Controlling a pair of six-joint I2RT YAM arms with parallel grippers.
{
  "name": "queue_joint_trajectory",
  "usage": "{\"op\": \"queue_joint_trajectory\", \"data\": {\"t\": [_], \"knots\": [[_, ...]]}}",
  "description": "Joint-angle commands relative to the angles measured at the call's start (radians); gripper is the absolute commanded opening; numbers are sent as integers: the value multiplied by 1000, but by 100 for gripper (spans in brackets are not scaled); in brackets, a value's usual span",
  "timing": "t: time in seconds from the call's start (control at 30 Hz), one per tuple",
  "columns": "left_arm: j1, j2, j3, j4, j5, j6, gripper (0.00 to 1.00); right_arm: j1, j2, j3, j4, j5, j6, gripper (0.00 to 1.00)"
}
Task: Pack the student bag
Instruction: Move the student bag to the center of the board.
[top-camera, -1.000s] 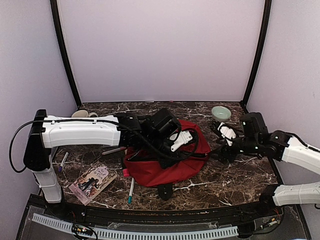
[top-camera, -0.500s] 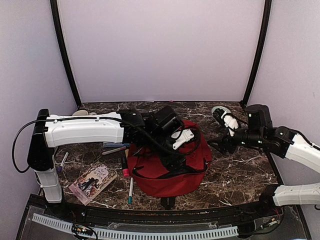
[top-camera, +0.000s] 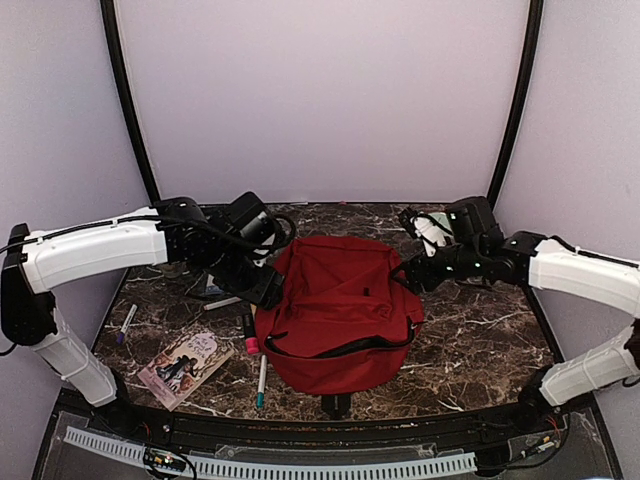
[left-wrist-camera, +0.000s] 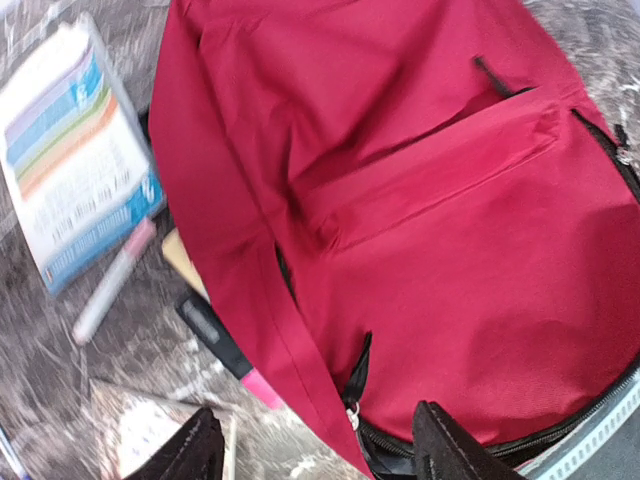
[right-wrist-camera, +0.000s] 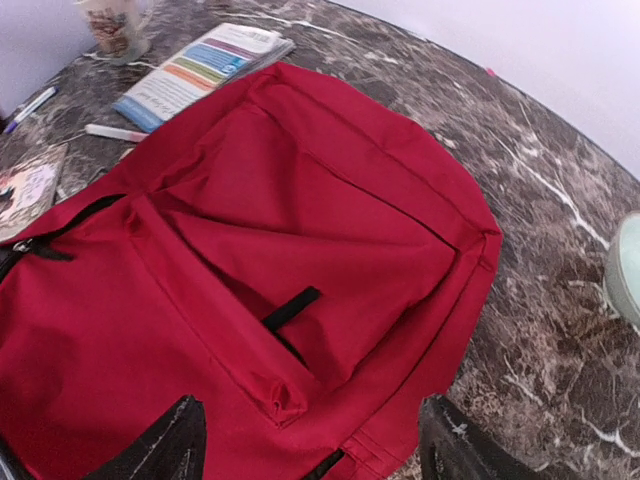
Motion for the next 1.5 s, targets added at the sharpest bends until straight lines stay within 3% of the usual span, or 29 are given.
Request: {"op": "queue_joint_trajectory", "data": {"t": [0.0,0.07,0.3,0.57,0.67,0.8,0.97,1.2,1.47], "knots": [[13,2,-36,-60,13,-199,66,-4,146,139,-16,255,237,77],[21,19,-26,-56,20,-237,66,-34,236,216,-87,313,303,77],[65,63,-7,-59,44,-282,66,-151,548,448,-300,189,376,75],[71,22,-51,-53,33,-248,65,-191,681,456,-305,65,379,68],[71,8,-80,-41,27,-251,65,-196,710,435,-293,23,379,55],[72,15,-79,-36,23,-239,65,-206,717,428,-287,22,377,25],[77,49,-43,-67,2,-219,65,-257,689,427,-308,47,361,0],[81,76,37,-195,-39,-137,65,-381,557,306,-301,41,306,0],[81,55,61,-415,-55,-84,66,-439,494,177,-290,48,298,0]]}}
